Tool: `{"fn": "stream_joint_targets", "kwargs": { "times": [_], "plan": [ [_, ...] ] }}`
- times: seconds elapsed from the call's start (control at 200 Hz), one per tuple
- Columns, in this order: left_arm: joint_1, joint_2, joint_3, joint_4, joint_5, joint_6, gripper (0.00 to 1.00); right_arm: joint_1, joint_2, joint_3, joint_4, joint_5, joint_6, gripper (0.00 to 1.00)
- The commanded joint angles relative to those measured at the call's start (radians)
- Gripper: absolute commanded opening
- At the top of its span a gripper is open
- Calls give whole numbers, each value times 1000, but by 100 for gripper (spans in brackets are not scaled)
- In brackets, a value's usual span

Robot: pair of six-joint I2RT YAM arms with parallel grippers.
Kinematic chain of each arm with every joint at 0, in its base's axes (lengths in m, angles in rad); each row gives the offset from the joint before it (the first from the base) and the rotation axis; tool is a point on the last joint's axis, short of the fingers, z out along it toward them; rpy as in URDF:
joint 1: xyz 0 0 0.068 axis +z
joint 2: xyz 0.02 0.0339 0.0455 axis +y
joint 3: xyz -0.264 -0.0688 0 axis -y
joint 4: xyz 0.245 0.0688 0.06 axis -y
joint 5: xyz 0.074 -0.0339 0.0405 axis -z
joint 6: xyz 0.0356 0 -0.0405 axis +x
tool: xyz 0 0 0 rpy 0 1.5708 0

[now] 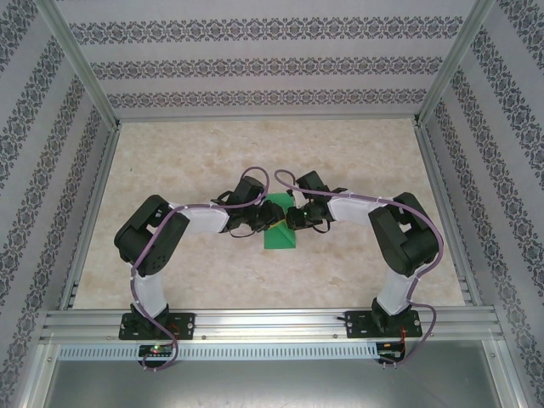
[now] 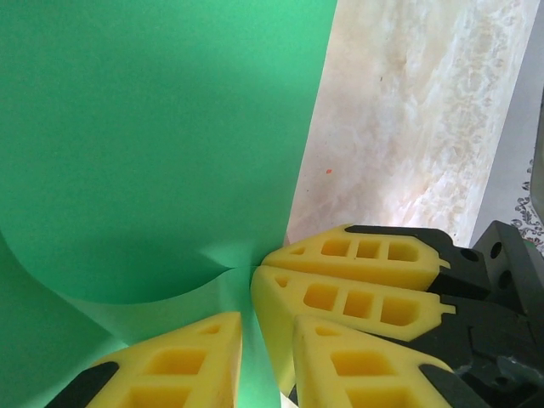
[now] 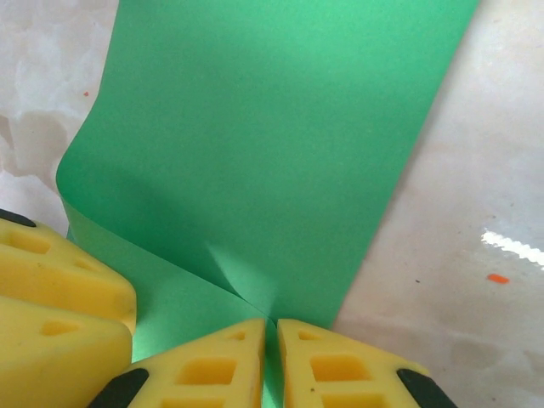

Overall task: Fold a paper plane with a square sheet of paper (pick it up from the middle)
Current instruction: Fold the triangle a second time at the center of the table.

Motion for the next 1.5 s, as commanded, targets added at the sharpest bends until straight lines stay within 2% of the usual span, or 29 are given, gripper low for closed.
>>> {"fn": "stream_joint_targets", "kwargs": {
  "times": [0.0, 0.155, 0.33, 0.614, 1.209, 1.374, 1.499],
  "plan": [
    [6, 32, 25, 75, 17, -20, 25, -4, 32, -21, 16, 21, 6, 14],
    [5, 15, 18, 102, 23, -39, 27, -4, 34, -19, 14, 22, 3, 14],
    [9, -27, 1, 66, -50, -49, 26, -4, 38, -20, 20, 17, 6, 14],
    [11, 23, 28, -24, -51, -72, 17, -5, 38, -18, 18, 14, 6, 14],
    [10, 64, 1, -90, -95, -47, 16, -2, 49, -9, 17, 11, 9, 14],
    [10, 68, -29, -86, -98, -49, 15, -3, 40, 0, 15, -3, 22, 18],
    [10, 67, -32, -94, -97, -42, 15, -5, -25, 2, 7, -9, 50, 30]
  ]
}}
